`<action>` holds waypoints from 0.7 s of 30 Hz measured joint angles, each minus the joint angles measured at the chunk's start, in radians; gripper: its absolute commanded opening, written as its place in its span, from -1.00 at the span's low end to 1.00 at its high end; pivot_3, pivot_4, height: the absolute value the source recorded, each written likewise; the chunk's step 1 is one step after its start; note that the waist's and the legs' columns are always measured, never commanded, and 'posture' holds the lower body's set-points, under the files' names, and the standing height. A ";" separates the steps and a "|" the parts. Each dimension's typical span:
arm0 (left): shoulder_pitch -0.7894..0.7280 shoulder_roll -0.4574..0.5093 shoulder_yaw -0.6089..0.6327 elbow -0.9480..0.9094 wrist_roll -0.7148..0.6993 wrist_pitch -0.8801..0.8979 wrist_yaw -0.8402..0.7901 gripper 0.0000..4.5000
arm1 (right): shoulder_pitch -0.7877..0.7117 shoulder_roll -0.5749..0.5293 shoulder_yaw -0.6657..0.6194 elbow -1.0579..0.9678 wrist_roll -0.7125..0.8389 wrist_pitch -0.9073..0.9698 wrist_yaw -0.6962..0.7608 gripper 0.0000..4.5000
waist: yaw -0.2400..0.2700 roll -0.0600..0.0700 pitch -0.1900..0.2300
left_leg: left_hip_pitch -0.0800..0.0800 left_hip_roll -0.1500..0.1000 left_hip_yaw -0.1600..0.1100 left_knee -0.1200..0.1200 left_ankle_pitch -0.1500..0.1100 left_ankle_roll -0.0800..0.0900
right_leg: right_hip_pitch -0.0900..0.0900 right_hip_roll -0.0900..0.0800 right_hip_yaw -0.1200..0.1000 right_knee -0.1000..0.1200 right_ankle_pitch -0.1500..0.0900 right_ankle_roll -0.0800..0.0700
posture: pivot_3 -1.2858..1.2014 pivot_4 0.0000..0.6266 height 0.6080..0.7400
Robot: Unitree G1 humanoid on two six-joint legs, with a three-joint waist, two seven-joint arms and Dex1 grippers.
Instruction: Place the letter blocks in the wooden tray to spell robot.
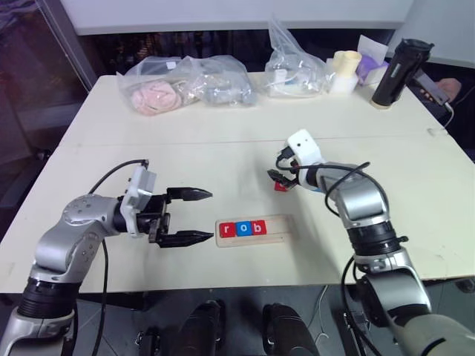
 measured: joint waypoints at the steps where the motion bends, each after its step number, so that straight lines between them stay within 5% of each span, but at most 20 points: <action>1: 0.003 0.000 0.000 0.000 0.002 0.000 0.000 1.00 | 0.003 0.027 -0.018 -0.043 0.001 0.073 -0.032 0.98 | 0.000 0.000 0.000 | 0.000 0.000 0.000 -0.001 0.000 0.000 | 0.000 0.000 0.000 0.000 0.000 0.000 | 0.03 -0.52 0.97; 9: 0.004 -0.003 -0.003 0.000 0.009 -0.001 0.002 1.00 | 0.038 0.188 -0.056 -0.293 0.004 0.428 -0.193 0.98 | -0.004 0.000 0.000 | 0.000 0.000 0.000 -0.001 0.002 -0.003 | -0.003 0.000 0.000 0.006 -0.001 -0.002 | 0.03 -0.52 0.97; 21: 0.002 -0.016 -0.006 0.000 0.019 -0.003 0.019 1.00 | 0.040 0.283 -0.120 -0.159 0.012 0.377 -0.325 0.98 | -0.026 0.000 0.000 | 0.003 0.000 0.000 -0.002 0.003 -0.003 | -0.002 0.001 0.000 0.009 0.000 0.000 | 0.03 -0.52 0.97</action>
